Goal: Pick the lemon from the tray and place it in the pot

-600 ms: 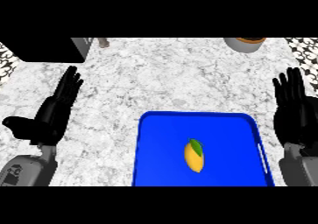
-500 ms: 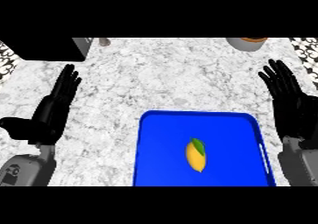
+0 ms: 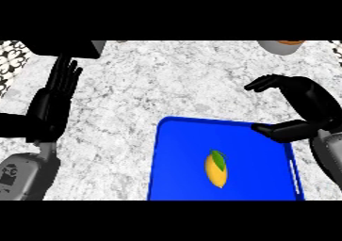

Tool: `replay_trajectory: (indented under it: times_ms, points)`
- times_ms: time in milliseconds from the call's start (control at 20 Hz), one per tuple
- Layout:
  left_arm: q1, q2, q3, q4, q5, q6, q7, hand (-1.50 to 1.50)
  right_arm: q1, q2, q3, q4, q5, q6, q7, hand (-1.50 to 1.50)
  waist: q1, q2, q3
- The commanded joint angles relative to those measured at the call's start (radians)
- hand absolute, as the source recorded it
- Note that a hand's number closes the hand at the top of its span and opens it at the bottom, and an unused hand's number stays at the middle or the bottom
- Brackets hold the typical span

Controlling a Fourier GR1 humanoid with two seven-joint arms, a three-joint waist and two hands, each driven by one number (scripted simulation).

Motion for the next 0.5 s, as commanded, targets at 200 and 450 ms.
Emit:
replay_trajectory:
  times_ms: [200,450]
  points:
    - [-0.036,-0.022,0.032,0.050,0.010,0.020,-0.001,0.00,-0.055,-0.108,0.071,0.183,0.273,0.215,-0.550,-1.50,-0.031,0.005,0.003]
    - [-0.053,0.004,0.053,0.054,0.023,-0.007,0.025,0.00,-0.128,-0.187,0.171,0.252,0.465,0.138,-0.633,-1.50,-0.040,-0.006,0.000]
